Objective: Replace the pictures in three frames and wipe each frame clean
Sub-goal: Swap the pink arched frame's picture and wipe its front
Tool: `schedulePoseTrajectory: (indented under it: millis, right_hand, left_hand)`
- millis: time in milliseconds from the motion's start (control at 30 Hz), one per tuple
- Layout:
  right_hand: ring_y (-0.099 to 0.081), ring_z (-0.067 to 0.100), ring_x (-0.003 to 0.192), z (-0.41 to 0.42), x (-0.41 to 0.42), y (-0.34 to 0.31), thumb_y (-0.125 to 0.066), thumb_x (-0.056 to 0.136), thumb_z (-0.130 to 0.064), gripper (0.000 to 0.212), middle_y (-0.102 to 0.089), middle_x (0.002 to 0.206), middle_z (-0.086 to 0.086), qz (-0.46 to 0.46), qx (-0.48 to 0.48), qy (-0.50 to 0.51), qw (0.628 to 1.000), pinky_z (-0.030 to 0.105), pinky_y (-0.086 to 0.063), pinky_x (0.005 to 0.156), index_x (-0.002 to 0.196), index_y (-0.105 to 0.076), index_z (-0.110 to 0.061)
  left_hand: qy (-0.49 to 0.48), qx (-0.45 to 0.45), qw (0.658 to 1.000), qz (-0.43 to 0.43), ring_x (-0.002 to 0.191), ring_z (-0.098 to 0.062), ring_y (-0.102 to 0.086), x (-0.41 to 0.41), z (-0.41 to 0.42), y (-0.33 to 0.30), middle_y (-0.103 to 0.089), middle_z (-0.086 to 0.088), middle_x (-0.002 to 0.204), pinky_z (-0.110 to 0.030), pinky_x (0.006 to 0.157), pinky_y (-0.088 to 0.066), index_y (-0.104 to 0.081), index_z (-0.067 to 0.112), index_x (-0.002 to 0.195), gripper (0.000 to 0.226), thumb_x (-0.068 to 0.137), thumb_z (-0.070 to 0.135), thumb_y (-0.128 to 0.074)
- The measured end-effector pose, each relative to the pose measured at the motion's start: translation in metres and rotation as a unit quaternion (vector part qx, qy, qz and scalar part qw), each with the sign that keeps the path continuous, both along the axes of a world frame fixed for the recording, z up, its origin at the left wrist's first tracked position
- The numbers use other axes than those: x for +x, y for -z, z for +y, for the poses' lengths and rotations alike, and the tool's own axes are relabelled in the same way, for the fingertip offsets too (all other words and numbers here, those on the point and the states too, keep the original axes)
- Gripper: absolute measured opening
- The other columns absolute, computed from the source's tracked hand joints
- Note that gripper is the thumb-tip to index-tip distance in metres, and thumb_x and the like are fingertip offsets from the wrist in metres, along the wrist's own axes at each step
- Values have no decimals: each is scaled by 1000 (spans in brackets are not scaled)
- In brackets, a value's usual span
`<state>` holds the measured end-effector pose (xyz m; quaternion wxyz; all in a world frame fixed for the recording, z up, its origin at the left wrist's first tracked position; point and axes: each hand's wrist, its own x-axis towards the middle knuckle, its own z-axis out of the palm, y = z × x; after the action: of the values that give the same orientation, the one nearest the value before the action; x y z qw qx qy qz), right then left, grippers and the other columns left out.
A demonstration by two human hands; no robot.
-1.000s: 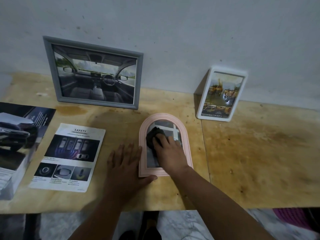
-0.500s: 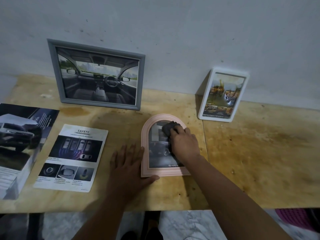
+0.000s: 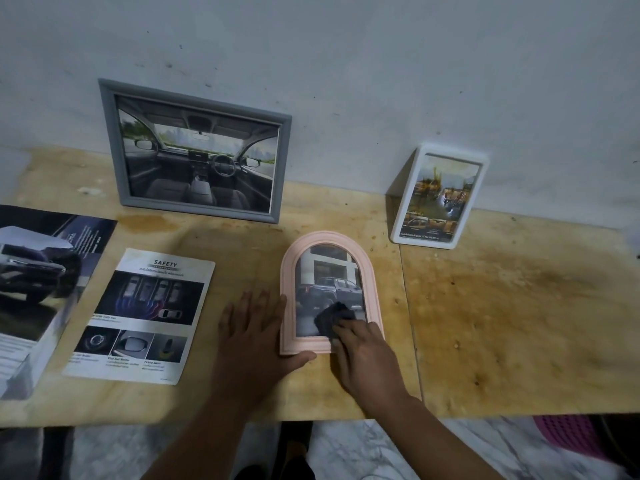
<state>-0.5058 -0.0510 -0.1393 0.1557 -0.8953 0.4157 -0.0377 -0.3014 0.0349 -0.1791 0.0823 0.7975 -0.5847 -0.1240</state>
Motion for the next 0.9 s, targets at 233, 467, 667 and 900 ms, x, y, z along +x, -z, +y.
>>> schedulePoseTrajectory:
  millis: [233,467,667,900]
  right_hand:
    - [-56,18,104,-78,40,-29,-48,104,-28,32,-69,119,-7,-157,35,41,986,33,-47,84,129,-67,-24]
    - [-50,33,117,-98,36,-6,-59,94,-25,41,-56,137,6,169,-62,-35,983,43,-48,83,134,-58,-15]
    - [-57,27,102,-67,11,-20,-62,90,-31,31,-62,115,2,151,-47,-37,987,37,-48,71,117,-63,-17]
    - [-64,18,77,-13,15,-13,-60,84,-26,8,-65,88,-3,74,-75,18,994,24,-38,55,87,-67,-22]
  left_hand:
    - [-1,-1,1000,6,159,-33,-8,1,0,3,-16,-6,171,-57,125,-10,-22,31,162,112,74,99,-31]
    - [-3,0,1000,10,159,-29,3,1,2,3,-1,-2,173,-55,126,-4,-11,33,163,110,76,98,-27]
    - [-2,0,1000,5,159,-33,-6,0,3,0,-11,-6,172,-57,126,-9,-16,30,163,111,76,98,-30]
    - [-1,-12,1000,3,154,-38,-25,0,1,2,-30,-11,166,-59,121,-19,-33,24,159,114,72,98,-40]
